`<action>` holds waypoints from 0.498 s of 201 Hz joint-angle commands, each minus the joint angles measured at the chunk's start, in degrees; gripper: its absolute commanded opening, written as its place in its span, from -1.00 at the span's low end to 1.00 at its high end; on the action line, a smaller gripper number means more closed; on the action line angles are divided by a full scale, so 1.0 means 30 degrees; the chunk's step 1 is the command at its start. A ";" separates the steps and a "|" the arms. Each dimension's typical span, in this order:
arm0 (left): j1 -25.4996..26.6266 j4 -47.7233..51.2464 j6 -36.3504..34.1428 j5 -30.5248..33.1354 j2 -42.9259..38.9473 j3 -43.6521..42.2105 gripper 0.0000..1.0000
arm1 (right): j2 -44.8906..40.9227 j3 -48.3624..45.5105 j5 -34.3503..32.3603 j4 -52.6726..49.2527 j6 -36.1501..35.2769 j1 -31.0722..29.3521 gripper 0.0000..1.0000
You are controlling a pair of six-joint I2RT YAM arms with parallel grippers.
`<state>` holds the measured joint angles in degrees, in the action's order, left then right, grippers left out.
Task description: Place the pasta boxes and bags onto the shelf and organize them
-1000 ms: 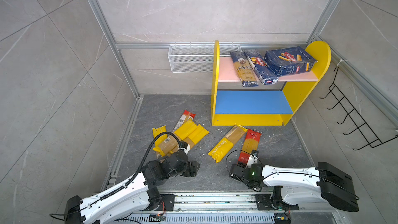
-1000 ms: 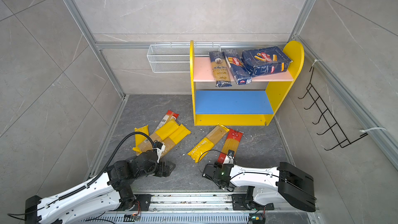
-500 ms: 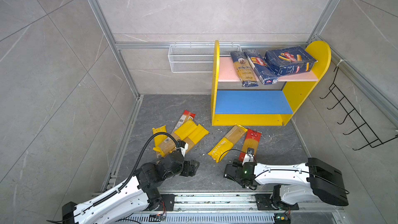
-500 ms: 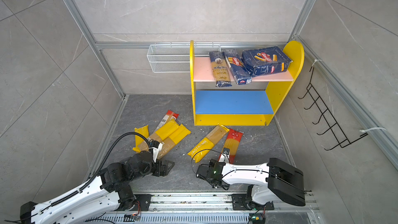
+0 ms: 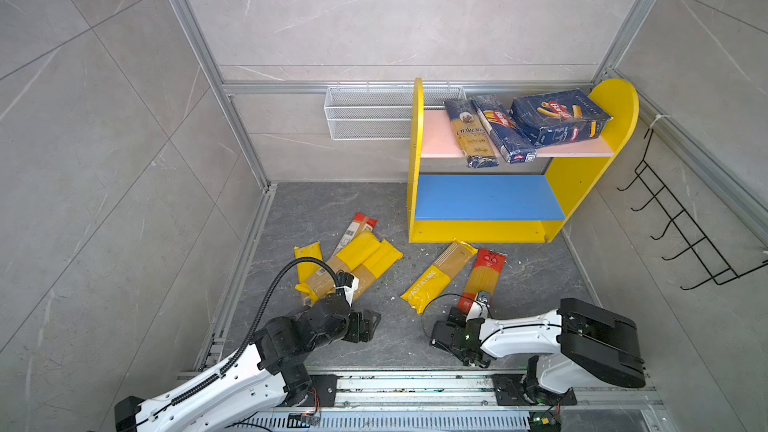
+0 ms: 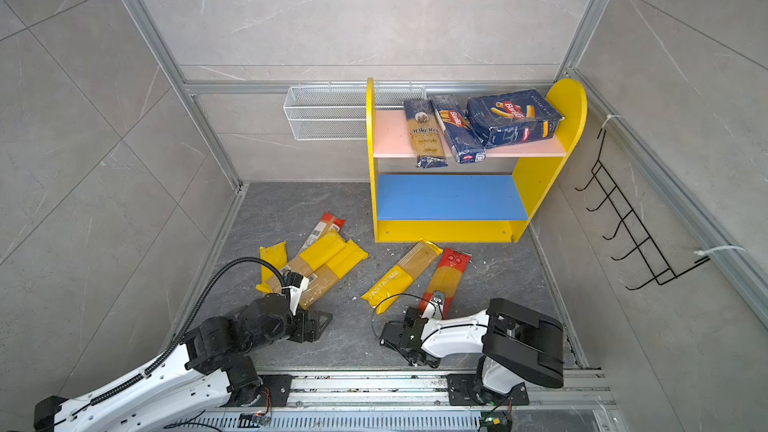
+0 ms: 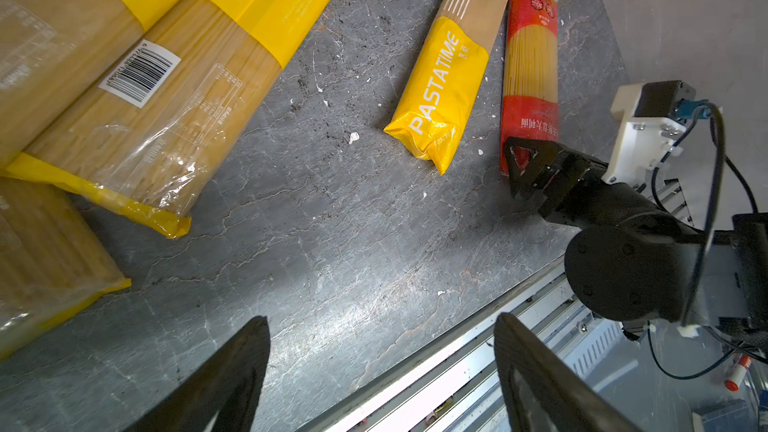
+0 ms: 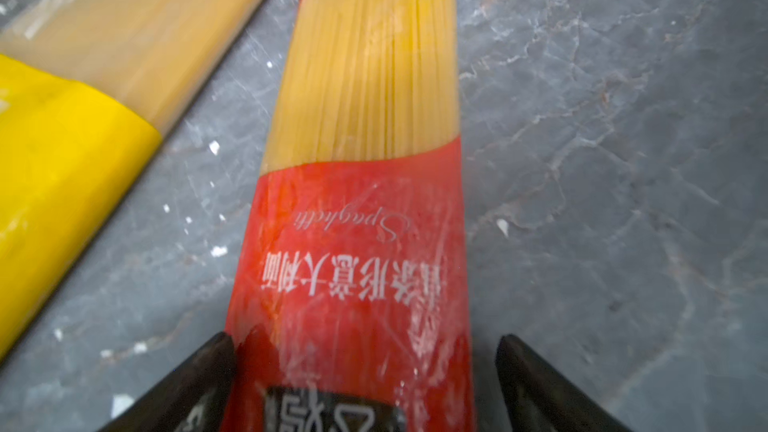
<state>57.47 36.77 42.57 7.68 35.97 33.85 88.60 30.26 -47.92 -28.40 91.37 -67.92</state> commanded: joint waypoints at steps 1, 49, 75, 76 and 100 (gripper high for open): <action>-0.0085 0.0231 -0.0312 0.0458 0.0169 0.0406 0.73 | 0.1713 -0.0927 0.1608 0.1988 -0.0858 0.0387 0.99; -0.0086 0.0000 -0.0286 0.0322 0.1248 0.0948 0.73 | 0.3677 -0.1832 0.2301 0.5151 -0.1236 0.0760 0.96; -0.0085 -0.0239 -0.0230 0.0167 0.1827 0.1105 0.73 | 0.4848 -0.1788 0.3106 0.6308 -0.1670 0.1105 0.63; -0.0100 -0.0257 -0.0222 0.0165 0.1848 0.1108 0.73 | 0.4870 -0.1792 0.3124 0.6320 -0.1664 0.1106 0.61; -0.0085 -0.0438 -0.0157 0.0101 0.2129 0.1198 0.73 | 0.5020 -0.1933 0.3454 0.6561 -0.1769 0.1169 0.30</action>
<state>57.47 36.99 42.59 7.90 42.06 34.92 98.94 28.01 -61.12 -11.51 87.26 -65.21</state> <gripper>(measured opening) 0.864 0.692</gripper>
